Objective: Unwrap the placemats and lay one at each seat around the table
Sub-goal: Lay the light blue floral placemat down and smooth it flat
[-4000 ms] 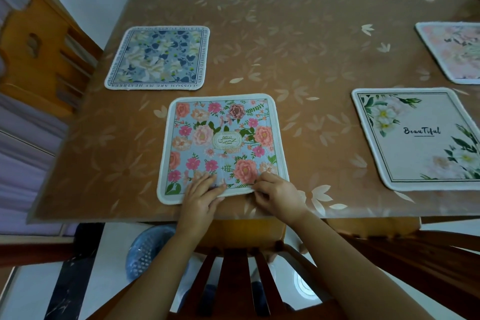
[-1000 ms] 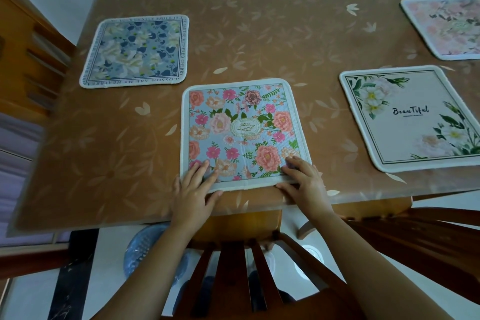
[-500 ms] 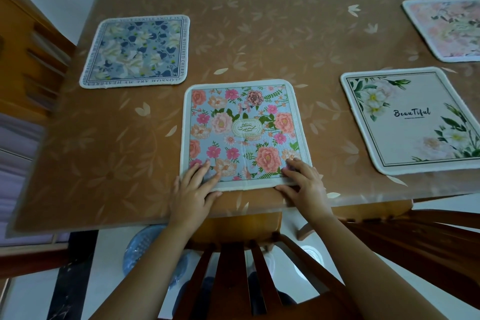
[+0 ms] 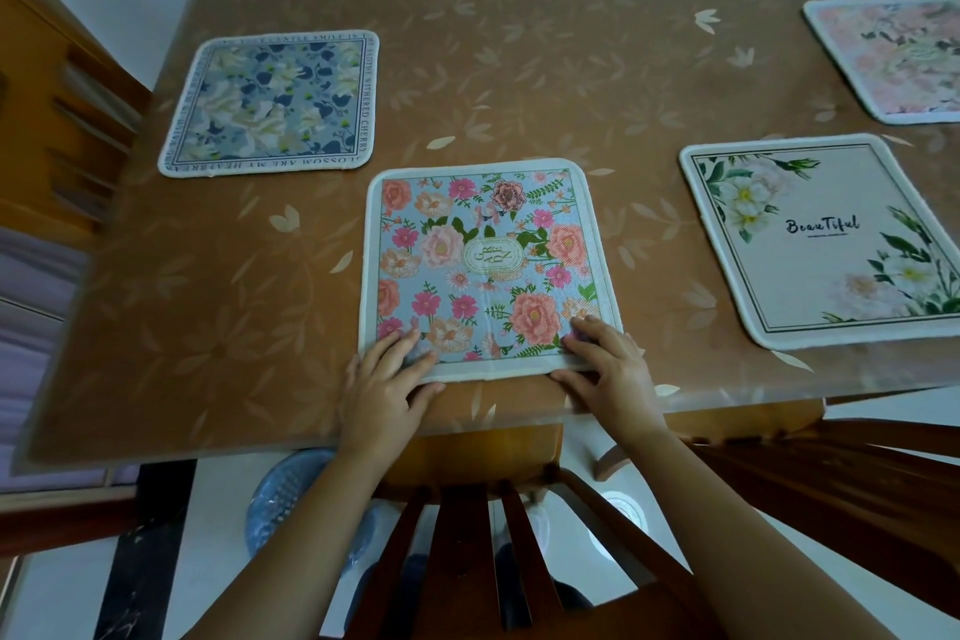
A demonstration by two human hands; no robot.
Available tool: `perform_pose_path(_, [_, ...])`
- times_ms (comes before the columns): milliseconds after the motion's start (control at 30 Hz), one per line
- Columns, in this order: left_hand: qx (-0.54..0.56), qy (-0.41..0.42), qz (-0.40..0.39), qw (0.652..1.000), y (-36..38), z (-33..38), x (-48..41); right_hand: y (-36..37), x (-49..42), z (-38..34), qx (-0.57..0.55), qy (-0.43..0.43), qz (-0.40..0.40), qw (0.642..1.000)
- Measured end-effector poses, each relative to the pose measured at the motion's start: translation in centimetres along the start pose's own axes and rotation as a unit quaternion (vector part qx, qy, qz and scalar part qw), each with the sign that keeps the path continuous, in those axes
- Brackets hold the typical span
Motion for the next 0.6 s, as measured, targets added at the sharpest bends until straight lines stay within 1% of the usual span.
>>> perform_pose_path(67, [-0.025,-0.005,-0.012,1.000,0.5,0.0,0.1,0.0,0.2,-0.2,0.024,-0.008,0.003,1.000])
perform_pose_path(133, [-0.039,-0.020,-0.026,0.999,1.5,-0.1,0.2,0.3,0.3,-0.5,0.040,-0.017,-0.013,0.999])
perform_pose_path(233, [-0.047,-0.053,-0.046,0.996,3.1,-0.8,0.1,1.3,-0.4,-0.7,0.057,-0.028,-0.078,0.995])
perform_pose_path(300, [-0.066,-0.059,-0.055,0.995,3.6,-0.9,0.0,2.2,-0.9,-0.5,0.099,-0.036,-0.122,0.987])
perform_pose_path(367, [-0.087,-0.067,-0.064,0.992,4.0,-0.8,-0.1,3.0,-1.0,-0.6,0.151,-0.044,-0.147,0.977])
perform_pose_path(467, [-0.123,-0.076,-0.076,0.986,4.7,-0.3,-0.5,3.8,-1.2,-1.6,0.202,-0.047,-0.143,0.968])
perform_pose_path(600, [-0.123,-0.077,-0.088,0.985,5.7,1.0,-1.9,5.5,-2.6,-4.0,0.194,-0.047,-0.140,0.970])
Point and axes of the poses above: each hand's wrist, its own x-axis away from the middle knuckle, its own y-axis out of the palm, z = x × y, the point moved 8 cm from there along -x, towards the middle knuckle, and after that the axes turned 8 degrees about x, right-handed, at the moved point
